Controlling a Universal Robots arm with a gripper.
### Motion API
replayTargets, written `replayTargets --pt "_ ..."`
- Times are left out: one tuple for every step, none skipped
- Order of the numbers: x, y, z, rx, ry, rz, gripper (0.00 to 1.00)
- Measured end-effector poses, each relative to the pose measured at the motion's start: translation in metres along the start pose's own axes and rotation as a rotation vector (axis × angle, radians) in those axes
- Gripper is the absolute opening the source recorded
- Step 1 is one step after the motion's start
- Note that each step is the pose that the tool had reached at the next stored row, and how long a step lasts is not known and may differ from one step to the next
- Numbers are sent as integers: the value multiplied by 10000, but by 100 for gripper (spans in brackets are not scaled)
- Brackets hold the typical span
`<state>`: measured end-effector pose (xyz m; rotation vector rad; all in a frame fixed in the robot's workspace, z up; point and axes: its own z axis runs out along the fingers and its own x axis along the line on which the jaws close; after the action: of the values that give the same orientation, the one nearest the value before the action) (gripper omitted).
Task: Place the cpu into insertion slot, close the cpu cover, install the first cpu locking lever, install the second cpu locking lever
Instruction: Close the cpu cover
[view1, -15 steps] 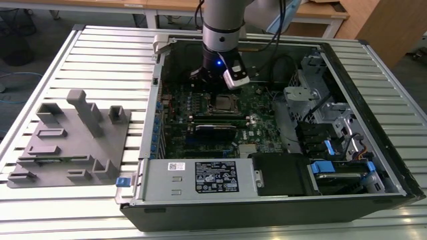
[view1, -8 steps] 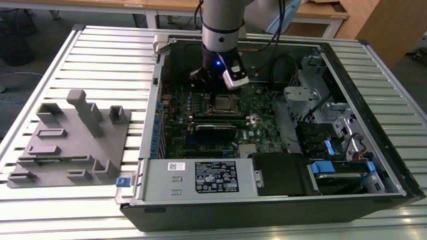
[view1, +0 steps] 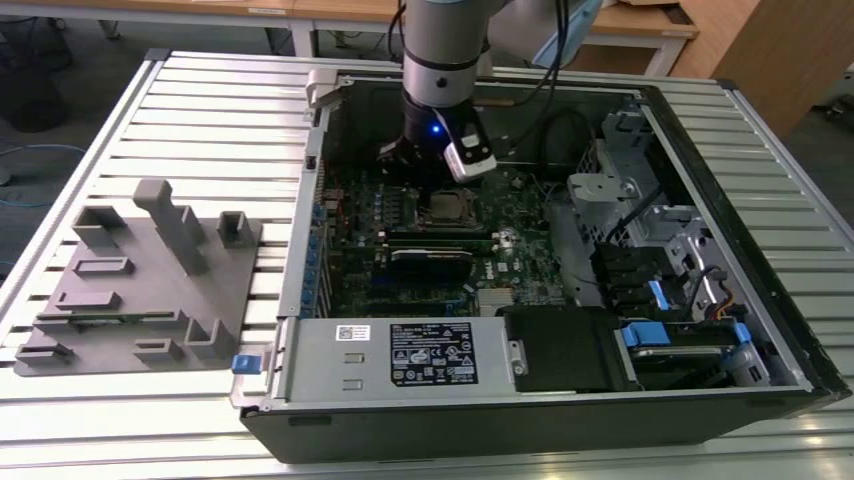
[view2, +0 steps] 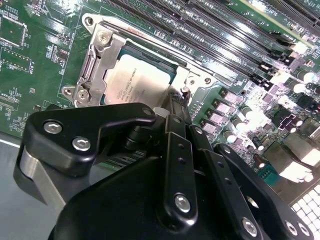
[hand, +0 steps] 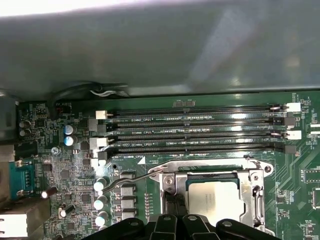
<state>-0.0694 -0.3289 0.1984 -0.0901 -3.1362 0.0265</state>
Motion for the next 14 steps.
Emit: replayTargets --pt "0 0 4 0 0 0 11" --pt "0 0 6 -2 -2 0 11" --pt "0 1 7 -5 -3 1 11" --pt "-1 2 9 -9 -5 1 11" --pt "-1 2 9 -10 -6 1 11" --pt "-1 2 9 -10 -6 1 11" --pt "-1 2 11 -9 -5 1 11" --pt "-1 2 15 -7 -4 1 11" --pt "-1 1 16 -6 -4 1 11" --pt "-1 1 16 -6 -3 0 11" --pt "-1 1 17 -6 -4 1 11" --pt "-1 2 18 -8 -5 0 11" --pt "-1 2 19 -9 -6 1 11" --pt "-1 2 19 -9 -5 1 11"
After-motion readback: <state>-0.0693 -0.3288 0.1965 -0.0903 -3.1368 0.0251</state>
